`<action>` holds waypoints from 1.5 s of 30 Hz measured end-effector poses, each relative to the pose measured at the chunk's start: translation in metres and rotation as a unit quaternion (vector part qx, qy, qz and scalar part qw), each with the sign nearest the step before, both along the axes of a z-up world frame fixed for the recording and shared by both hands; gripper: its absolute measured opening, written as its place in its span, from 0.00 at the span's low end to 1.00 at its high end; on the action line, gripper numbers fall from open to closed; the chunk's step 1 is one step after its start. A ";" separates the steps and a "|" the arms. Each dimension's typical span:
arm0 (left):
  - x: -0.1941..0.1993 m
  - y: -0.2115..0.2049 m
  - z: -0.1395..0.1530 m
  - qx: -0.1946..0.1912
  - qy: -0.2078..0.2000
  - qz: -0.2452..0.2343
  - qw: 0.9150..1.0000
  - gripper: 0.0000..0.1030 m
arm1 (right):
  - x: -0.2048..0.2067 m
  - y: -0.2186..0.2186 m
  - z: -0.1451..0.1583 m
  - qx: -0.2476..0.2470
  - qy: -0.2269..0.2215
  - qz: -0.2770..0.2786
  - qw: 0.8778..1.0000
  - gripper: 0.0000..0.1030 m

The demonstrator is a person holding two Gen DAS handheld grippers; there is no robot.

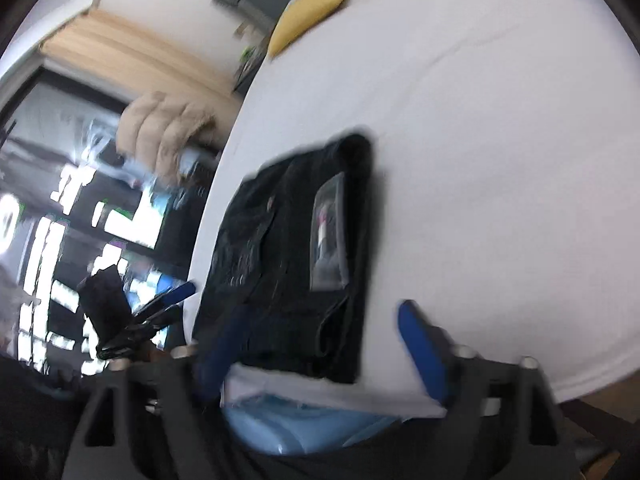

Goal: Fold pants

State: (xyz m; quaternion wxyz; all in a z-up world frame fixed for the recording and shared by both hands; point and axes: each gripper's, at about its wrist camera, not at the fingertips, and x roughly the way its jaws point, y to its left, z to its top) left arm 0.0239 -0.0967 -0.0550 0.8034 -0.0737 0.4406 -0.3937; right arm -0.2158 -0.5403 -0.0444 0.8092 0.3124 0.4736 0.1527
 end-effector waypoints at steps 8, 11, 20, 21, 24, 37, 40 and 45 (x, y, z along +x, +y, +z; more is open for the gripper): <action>0.081 -0.006 -0.067 -0.057 0.180 0.045 0.981 0.75 | 0.052 -0.004 -0.016 0.052 0.020 0.003 0.998 0.80; 0.094 -0.012 -0.091 -0.081 0.245 0.048 0.965 0.75 | 0.075 -0.001 -0.041 0.061 0.059 0.003 0.996 0.80; 0.108 -0.044 -0.092 -0.046 0.254 -0.018 0.966 0.76 | 0.097 0.028 -0.051 0.046 0.075 0.041 0.995 0.73; 0.108 -0.042 -0.088 -0.036 0.249 -0.022 0.967 0.70 | 0.098 0.030 -0.052 0.041 0.077 0.041 0.995 0.69; 0.112 -0.040 -0.086 0.001 0.239 -0.015 0.971 0.43 | 0.101 0.035 -0.054 0.014 0.089 0.027 0.996 0.43; 0.114 -0.026 -0.054 -0.031 0.186 -0.001 0.982 0.25 | 0.112 0.061 0.002 -0.052 0.035 0.017 0.998 0.19; 0.115 -0.024 -0.051 -0.027 0.153 0.006 0.988 0.25 | 0.147 0.069 0.017 -0.041 0.012 0.023 0.999 0.18; 0.154 -0.022 -0.060 0.013 0.109 0.031 0.993 0.25 | 0.231 0.088 0.013 -0.013 0.002 0.024 1.000 0.19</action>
